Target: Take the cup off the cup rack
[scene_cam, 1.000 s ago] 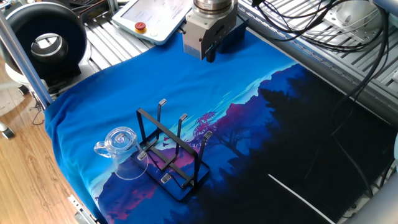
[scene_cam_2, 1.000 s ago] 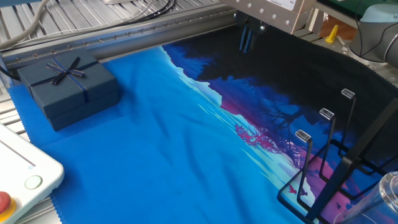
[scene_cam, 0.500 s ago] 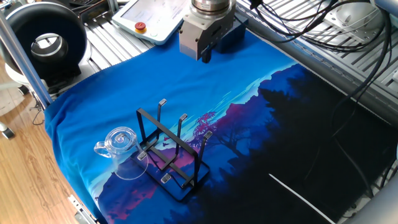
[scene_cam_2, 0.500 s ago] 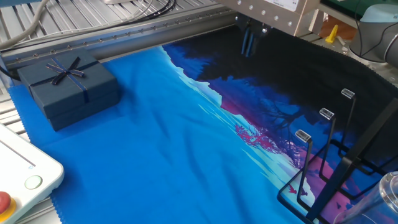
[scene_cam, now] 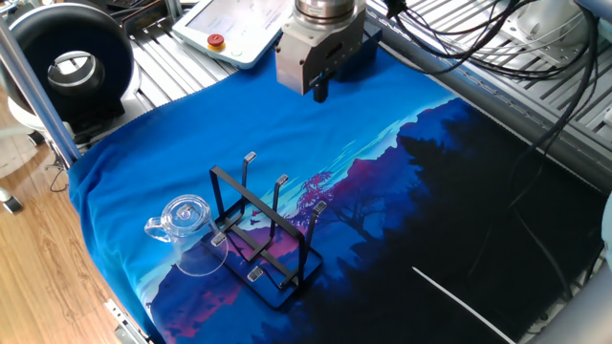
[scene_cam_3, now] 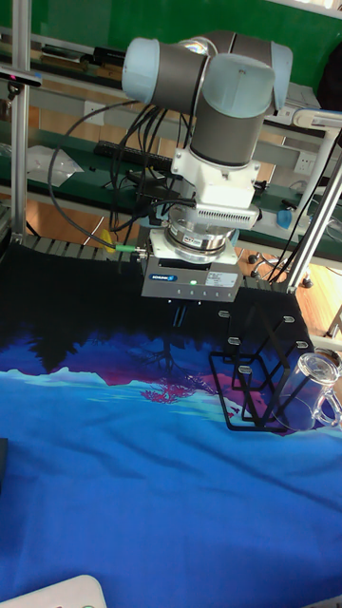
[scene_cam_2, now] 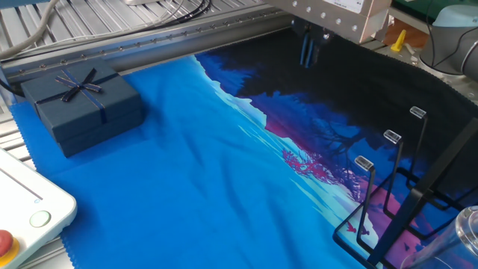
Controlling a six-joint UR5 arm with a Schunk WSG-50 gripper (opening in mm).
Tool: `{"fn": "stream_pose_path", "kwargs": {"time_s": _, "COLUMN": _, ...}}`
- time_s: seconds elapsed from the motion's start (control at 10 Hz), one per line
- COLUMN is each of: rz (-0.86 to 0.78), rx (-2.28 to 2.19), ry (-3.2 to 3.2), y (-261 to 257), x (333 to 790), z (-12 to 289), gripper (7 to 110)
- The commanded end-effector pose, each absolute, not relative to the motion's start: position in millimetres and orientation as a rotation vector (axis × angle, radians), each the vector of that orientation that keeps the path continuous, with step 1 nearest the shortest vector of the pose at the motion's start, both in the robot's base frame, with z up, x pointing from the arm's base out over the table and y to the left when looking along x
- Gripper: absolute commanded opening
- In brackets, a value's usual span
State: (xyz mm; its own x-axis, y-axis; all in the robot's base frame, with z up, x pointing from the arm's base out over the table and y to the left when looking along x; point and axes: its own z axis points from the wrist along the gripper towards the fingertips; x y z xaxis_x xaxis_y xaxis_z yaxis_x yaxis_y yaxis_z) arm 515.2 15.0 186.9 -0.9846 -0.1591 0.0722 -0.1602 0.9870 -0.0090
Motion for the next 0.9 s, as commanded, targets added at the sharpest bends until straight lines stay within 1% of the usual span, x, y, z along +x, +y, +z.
{"fn": "stream_pose_path", "kwargs": {"time_s": 0.0, "rz": 0.075, "rx": 0.252, "ry": -3.001, "y": 4, "x": 501, "z": 189, "gripper": 7}}
{"fn": "stream_pose_path", "kwargs": {"time_s": 0.2, "rz": 0.060, "rx": 0.290, "ry": -3.030, "y": 7, "x": 509, "z": 188, "gripper": 7}}
{"fn": "stream_pose_path", "kwargs": {"time_s": 0.4, "rz": 0.119, "rx": 0.376, "ry": -3.067, "y": -2, "x": 523, "z": 188, "gripper": 7}}
{"fn": "stream_pose_path", "kwargs": {"time_s": 0.8, "rz": 0.043, "rx": 0.426, "ry": -3.200, "y": 16, "x": 555, "z": 189, "gripper": 7}}
